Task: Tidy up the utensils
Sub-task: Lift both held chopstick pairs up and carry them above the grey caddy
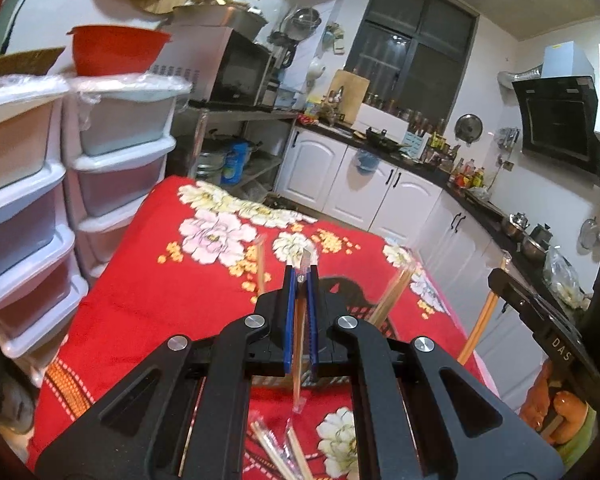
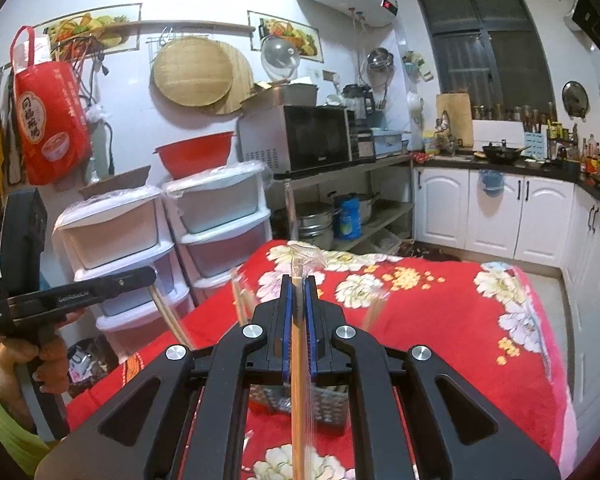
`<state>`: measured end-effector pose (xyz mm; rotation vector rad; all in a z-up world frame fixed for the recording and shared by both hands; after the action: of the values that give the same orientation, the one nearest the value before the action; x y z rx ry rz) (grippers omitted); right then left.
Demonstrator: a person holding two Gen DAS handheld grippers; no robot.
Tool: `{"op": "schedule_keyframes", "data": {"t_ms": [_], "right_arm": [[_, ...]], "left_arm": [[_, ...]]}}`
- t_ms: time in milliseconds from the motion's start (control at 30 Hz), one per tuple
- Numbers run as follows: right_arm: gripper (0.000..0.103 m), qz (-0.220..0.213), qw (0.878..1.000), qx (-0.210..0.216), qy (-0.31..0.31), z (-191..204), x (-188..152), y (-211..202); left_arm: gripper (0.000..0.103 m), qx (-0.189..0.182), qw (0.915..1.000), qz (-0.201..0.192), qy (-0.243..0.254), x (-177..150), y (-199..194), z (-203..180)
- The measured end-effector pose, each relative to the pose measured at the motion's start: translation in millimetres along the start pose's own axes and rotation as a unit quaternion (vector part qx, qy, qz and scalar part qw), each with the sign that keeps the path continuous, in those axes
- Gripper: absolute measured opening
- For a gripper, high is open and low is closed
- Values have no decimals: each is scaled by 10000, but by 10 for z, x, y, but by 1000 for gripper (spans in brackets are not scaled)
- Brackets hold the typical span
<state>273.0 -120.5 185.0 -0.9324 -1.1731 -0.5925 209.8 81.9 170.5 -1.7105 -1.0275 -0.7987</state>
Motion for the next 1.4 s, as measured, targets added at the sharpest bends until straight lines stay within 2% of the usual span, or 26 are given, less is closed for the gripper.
{"op": "schedule_keyframes", "data": {"t_ms": [367,733,933,1067,1400], "right_arm": [[6,-276,9994,-219,-40,-141,244,-68],[6,-615,9981,-86,22,-93,493,99],[6,-854,9963,-57,106,-102,625,246],[6,-967,9953,-113,14,-86,595,420],[6,-801,9965,-222,32,-155,340,861]], "left_arm": [[1,-51,9990,-347,260,377,1,-220],[1,114,9966,-693,424,659,-19,-260],[1,196,9973,-636,315,618,119,-146],[1,292,9978,-551,224,538,245,-63],[1,408,9984,-403,15,305,511,156]]}}
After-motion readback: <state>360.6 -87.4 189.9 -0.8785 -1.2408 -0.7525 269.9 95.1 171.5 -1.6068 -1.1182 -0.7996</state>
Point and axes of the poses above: each gripper's, at about its wrist camera, not at the fingertips, and y roughly the way its jaws point, z to its left, x to its top, the point moved 3 cm from there along y, roughly the way its jaws point, and after that the axes turned 4 degrees about -x, right-handed, at the moved point
